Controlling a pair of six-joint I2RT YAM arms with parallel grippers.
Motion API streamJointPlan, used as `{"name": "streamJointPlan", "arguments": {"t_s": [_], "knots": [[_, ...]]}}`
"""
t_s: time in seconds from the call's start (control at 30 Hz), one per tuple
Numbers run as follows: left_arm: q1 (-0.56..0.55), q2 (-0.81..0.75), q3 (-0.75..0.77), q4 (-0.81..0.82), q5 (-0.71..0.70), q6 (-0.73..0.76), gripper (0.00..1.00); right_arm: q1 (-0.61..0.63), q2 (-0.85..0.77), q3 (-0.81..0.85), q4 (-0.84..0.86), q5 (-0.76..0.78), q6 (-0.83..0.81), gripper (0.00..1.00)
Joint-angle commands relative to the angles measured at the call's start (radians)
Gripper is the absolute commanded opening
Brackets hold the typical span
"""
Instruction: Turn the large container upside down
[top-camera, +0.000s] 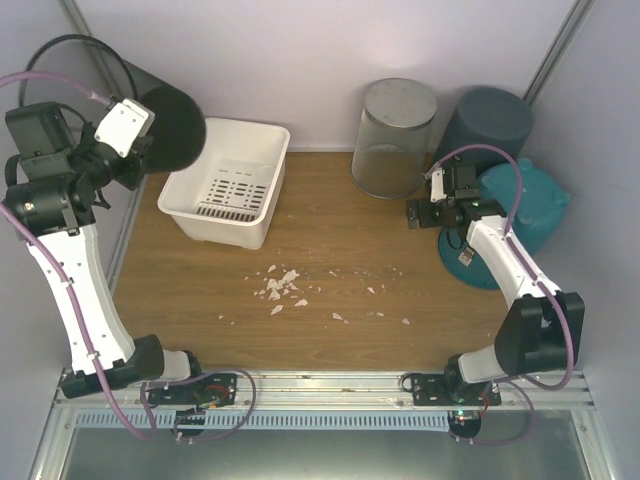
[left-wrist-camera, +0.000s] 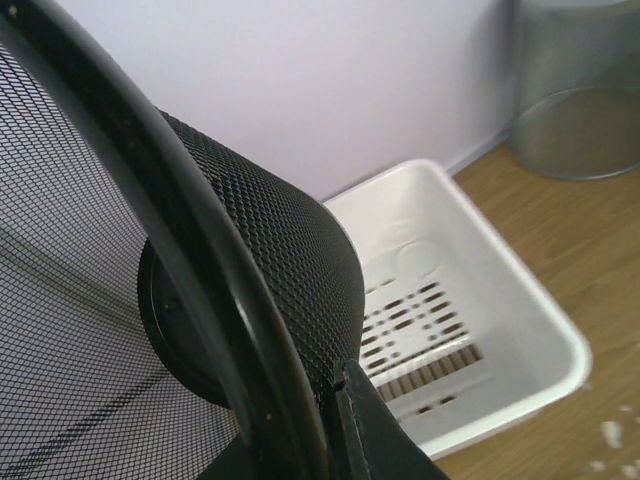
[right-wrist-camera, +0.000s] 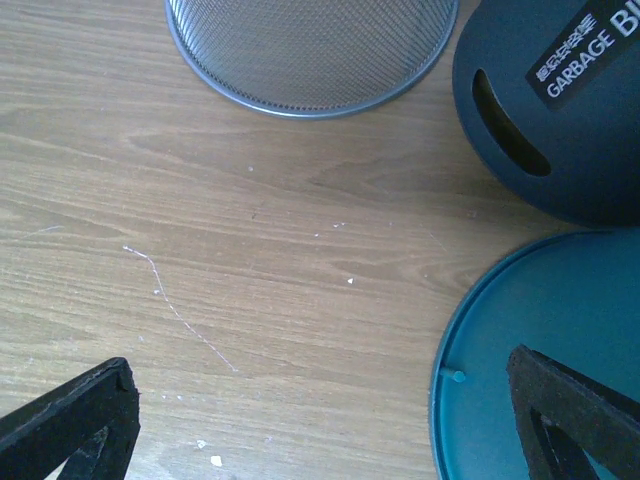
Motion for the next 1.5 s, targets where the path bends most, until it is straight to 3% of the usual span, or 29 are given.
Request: {"name": "streamJointPlan", "arguments": {"t_s": [0.0, 0.13, 0.23, 0.3, 0.4, 0.47, 0.6, 0.73, 0.93, 1.23, 1.47], "knots": [[-0.008, -0.052, 0.003, 0.081, 0.281, -0.055, 0.00, -0.005, -0.062, 0.017, 0.001, -0.003, 0.009, 1.00], [-0.010, -0.103, -0.091, 0.146, 0.521, -0.164, 0.00, -0.005, -0.132, 0.004, 0.010, -0.069, 0.029, 1.00], [-0.015, -0.150, -0.203, 0.295, 0.689, -0.314, 0.00, -0.008, -0.185, 0.011, -0.012, -0.125, 0.048, 1.00], [-0.021, -0.188, -0.333, 0.520, 0.792, -0.480, 0.00, -0.009, -0.238, 0.017, -0.020, -0.183, 0.060, 1.00], [-0.064, -0.224, -0.530, 0.950, 0.867, -0.903, 0.00, -0.012, -0.313, 0.038, -0.035, -0.218, 0.080, 1.00], [-0.149, -0.207, -0.580, 1.093, 0.835, -1.037, 0.00, -0.012, -0.350, 0.086, -0.072, -0.219, 0.100, 1.00], [-0.393, -0.126, -0.562, 1.103, 0.727, -1.048, 0.00, -0.015, -0.421, 0.189, -0.148, -0.188, 0.127, 1.00], [-0.523, -0.044, -0.601, 1.311, 0.701, -1.208, 0.00, -0.013, -0.482, 0.299, -0.256, -0.099, 0.145, 0.99], [-0.600, 0.076, -0.666, 1.619, 0.724, -1.467, 0.00, -0.013, -0.546, 0.464, -0.383, 0.052, 0.171, 1.00], [-0.689, 0.306, -0.855, 2.351, 0.630, -2.041, 0.00, -0.013, -0.541, 0.560, -0.508, 0.145, 0.171, 1.00], [-0.750, 0.516, -0.860, 2.629, 0.528, -2.261, 0.00, -0.014, -0.539, 0.567, -0.547, 0.183, 0.169, 1.00]]}}
